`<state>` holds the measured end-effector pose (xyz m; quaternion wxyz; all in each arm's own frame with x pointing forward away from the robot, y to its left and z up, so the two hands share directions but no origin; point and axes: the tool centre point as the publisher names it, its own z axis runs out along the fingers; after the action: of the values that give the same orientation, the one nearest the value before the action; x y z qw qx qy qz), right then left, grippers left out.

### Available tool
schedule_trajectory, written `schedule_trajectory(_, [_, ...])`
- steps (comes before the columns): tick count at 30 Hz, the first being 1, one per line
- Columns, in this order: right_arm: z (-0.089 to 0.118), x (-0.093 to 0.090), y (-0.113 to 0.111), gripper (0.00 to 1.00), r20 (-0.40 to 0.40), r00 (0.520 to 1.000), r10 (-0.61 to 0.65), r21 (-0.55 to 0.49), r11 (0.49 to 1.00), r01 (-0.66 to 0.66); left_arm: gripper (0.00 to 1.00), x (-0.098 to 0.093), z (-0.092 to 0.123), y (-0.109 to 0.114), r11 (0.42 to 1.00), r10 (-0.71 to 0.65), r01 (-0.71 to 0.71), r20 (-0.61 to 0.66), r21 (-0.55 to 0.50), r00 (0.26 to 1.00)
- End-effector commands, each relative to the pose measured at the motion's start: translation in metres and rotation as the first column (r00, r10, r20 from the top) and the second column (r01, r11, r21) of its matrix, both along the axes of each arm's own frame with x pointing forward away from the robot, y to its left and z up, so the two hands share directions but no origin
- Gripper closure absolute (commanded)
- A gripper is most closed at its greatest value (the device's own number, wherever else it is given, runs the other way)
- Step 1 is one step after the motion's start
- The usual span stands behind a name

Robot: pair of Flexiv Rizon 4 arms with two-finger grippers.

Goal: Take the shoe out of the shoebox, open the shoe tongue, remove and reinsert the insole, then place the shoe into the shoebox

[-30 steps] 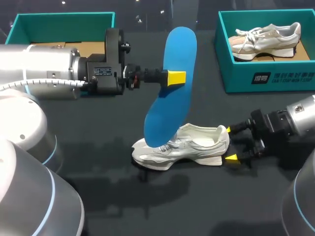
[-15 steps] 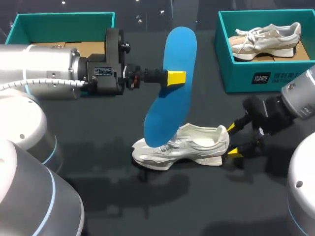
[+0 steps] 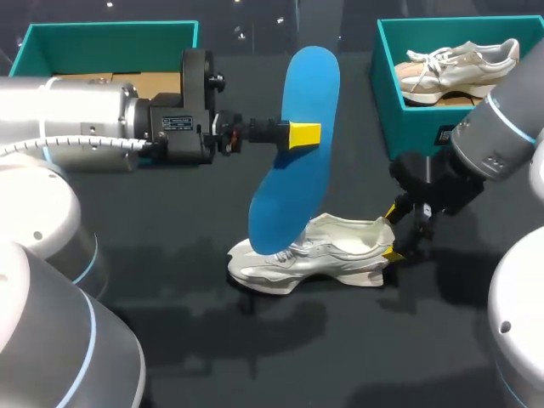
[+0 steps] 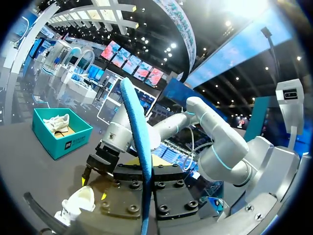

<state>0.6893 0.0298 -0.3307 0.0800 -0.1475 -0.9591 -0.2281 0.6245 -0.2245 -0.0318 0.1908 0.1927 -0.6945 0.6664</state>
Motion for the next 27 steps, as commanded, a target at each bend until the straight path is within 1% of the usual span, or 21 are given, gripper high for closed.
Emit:
schedule_trajectory(1, [0.002,0.001,0.008,0.00,-0.068,0.997,0.031,-0.288,0.956,-0.049,1.00,0.000,-0.001,-0.002,1.000,0.002,-0.002,0.001,-0.002,1.000])
schedule_trajectory(4, [0.002,-0.001,0.006,0.00,-0.050,0.998,0.030,-0.317,0.947,-0.045,1.00,0.000,-0.001,-0.002,1.000,0.002,-0.002,0.001,-0.002,1.000])
schedule_trajectory(7, [0.001,-0.002,0.004,0.00,-0.024,0.998,0.050,-0.322,0.945,-0.055,1.00,0.000,-0.001,-0.002,1.000,0.002,-0.002,0.001,-0.002,1.000])
schedule_trajectory(11, [0.002,-0.002,0.003,0.00,-0.010,0.998,0.057,-0.320,0.946,-0.057,1.00,0.000,-0.001,-0.002,1.000,0.002,-0.002,0.001,-0.002,1.000])
schedule_trajectory(22, [0.006,0.001,0.011,0.00,0.025,0.996,0.082,-0.333,0.940,-0.069,1.00,0.000,-0.001,-0.002,1.000,0.002,-0.002,0.001,-0.002,1.000])
schedule_trajectory(27, [0.011,0.006,0.015,0.00,0.049,0.994,0.095,-0.346,0.935,-0.072,1.00,0.000,-0.001,-0.002,1.000,0.002,-0.002,0.001,-0.002,1.000])
